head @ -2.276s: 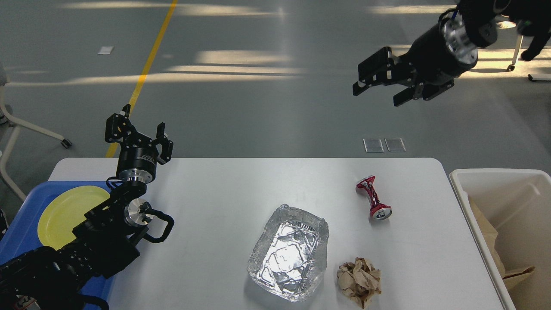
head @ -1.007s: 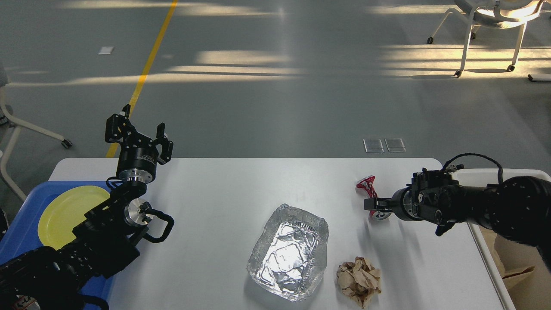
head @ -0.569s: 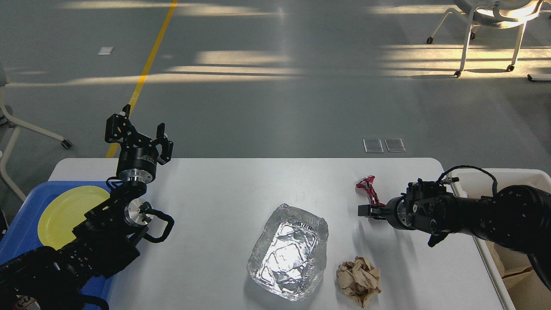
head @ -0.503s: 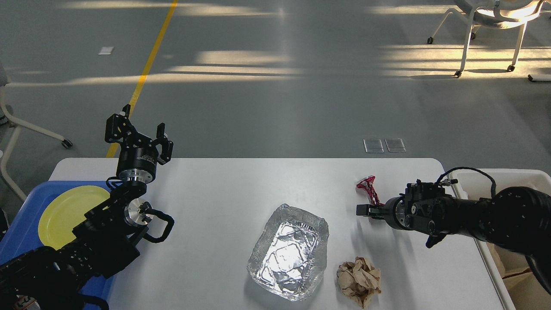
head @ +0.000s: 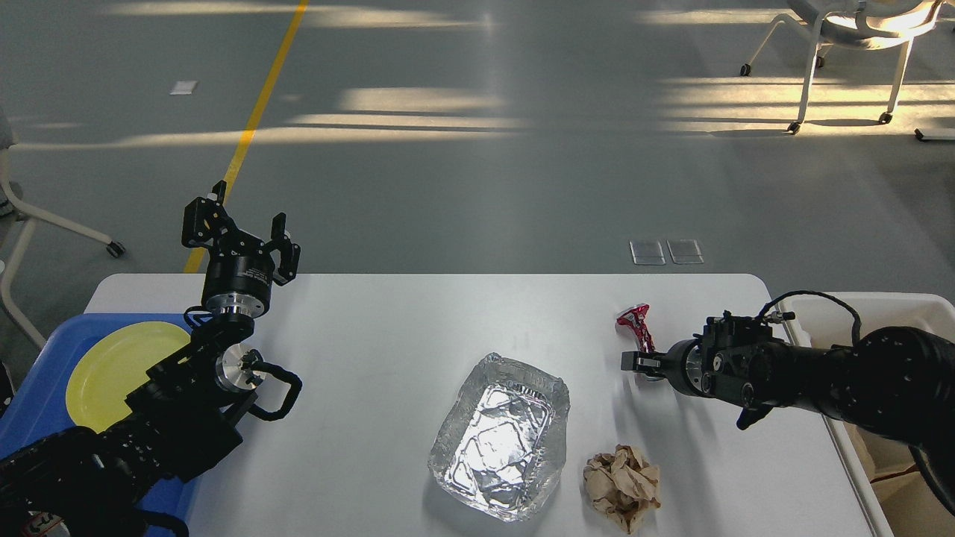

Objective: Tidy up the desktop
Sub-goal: 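Close the right gripper on the red can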

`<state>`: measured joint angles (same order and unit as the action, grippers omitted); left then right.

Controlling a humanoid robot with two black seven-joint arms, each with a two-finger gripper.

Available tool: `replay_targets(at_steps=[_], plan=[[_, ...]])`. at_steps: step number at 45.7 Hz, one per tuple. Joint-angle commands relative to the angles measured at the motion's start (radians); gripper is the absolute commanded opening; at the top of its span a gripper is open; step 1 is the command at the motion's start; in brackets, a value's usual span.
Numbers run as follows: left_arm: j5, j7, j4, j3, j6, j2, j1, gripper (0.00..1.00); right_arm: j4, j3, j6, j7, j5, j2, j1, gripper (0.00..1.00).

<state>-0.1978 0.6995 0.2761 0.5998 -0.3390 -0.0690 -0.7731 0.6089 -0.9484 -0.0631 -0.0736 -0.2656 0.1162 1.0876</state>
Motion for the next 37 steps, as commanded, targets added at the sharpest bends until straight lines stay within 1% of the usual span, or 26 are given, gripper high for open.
replay_targets(at_steps=[1,4,25,31,37], plan=[[0.000,0.000,0.000,0.000,0.000,0.000,0.000,0.97,0.000,-0.001,-0.003,0.000,0.000,0.000,0.000,0.66],[0.000,0.000,0.000,0.000,0.000,0.000,0.000,0.97,0.002,-0.001,-0.004,0.000,0.000,0.002,0.000,0.64],[0.000,0.000,0.000,0.000,0.000,0.000,0.000,0.97,0.008,0.000,-0.012,-0.002,0.002,0.008,0.008,0.61],[0.000,0.000,0.000,0.000,0.000,0.000,0.000,0.97,0.017,0.002,-0.020,-0.005,0.005,0.002,0.035,0.61],[0.000,0.000,0.000,0.000,0.000,0.000,0.000,0.97,0.070,-0.007,-0.027,-0.012,0.005,0.037,0.116,0.61]])
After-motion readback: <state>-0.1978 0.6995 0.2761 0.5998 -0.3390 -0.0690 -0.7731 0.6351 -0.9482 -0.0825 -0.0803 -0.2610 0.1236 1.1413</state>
